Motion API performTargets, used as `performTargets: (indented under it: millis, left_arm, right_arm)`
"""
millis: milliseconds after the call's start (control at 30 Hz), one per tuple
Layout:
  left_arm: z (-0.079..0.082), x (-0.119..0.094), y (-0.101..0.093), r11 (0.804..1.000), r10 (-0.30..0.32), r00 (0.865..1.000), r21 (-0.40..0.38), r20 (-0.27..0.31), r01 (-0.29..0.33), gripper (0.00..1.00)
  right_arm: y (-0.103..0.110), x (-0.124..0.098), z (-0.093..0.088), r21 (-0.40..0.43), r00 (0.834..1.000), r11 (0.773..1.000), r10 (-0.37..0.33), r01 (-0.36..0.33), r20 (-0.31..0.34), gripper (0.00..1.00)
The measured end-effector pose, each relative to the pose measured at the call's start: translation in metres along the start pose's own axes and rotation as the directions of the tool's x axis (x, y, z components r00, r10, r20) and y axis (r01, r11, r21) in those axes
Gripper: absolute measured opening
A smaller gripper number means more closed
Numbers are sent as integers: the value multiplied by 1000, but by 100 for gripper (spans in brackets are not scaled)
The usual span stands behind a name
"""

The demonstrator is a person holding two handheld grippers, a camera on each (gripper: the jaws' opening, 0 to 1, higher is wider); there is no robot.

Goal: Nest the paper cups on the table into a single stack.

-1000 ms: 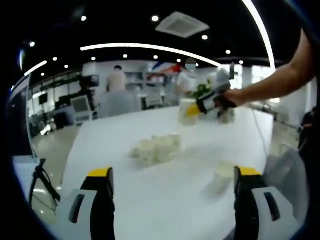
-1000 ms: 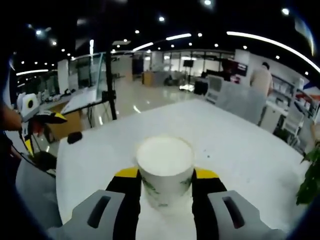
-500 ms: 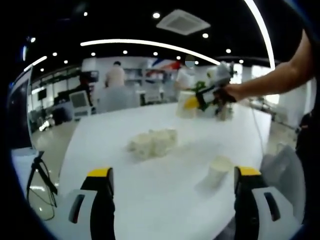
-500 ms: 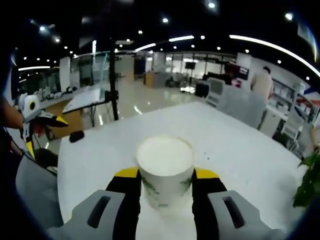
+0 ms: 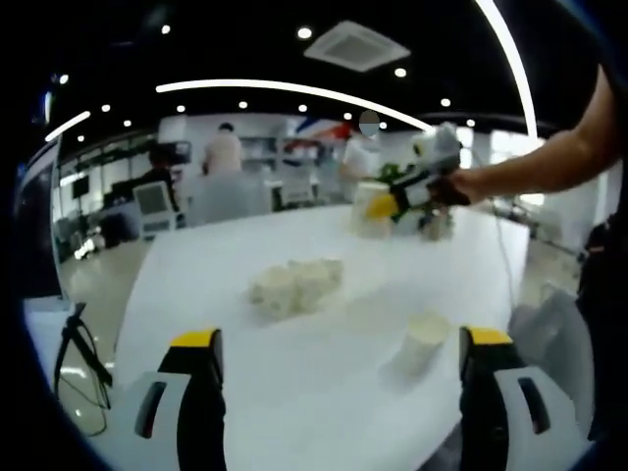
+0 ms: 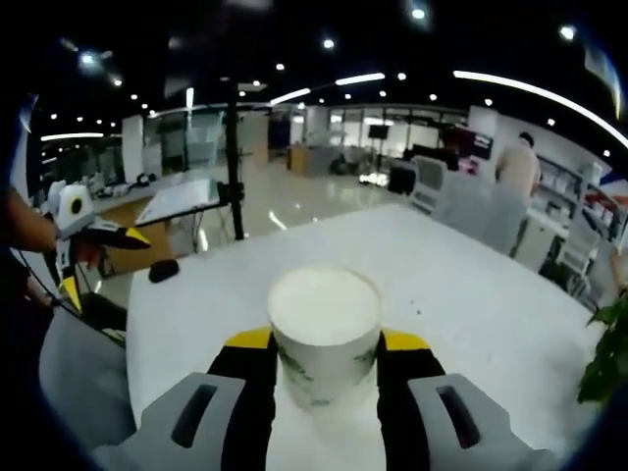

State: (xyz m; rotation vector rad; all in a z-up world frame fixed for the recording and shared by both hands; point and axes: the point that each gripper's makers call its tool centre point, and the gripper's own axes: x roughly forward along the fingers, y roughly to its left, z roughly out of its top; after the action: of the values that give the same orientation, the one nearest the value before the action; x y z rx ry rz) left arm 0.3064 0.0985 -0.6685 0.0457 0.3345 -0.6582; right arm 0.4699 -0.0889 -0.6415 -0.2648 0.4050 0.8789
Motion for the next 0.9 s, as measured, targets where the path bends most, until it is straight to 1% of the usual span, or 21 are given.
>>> performTargets:
  millis: [233, 333, 467, 567, 667, 767, 900]
  left_arm:
    - [7, 3, -3, 1000, -15, 1000, 2, 4, 15, 99]
    - [8, 3, -2, 1000, -14, 1000, 7, 6, 14, 99]
    - [11, 5, 3, 1000, 6, 1000, 5, 17, -6, 99]
    - [12, 5, 4, 1000, 15, 1000, -6, 25, -15, 99]
    - [8, 8, 2, 1000, 10, 1000, 0, 7, -10, 98]
    - [6, 10, 0, 1000, -1, 1000, -22, -1, 1, 98]
    - [8, 12, -2, 1000, -13, 1000, -21, -4, 13, 98]
  right_arm:
    - [7, -6, 4, -4, 1000, 1000, 1, -1, 18, 37]
    - [10, -8, 1, -14, 1000, 1000, -2, 2, 15, 37]
    - [13, -11, 0, -4, 1000, 1000, -4, 4, 25, 37]
    - [18, -12, 1, -12, 1000, 1000, 0, 1, 25, 37]
    - [25, -12, 2, -18, 999, 1000, 11, -11, 33, 37]
    - [29, -13, 5, -12, 999, 1000, 20, -19, 40, 37]
    - [37, -15, 7, -10, 999, 1000, 25, -24, 47, 37]
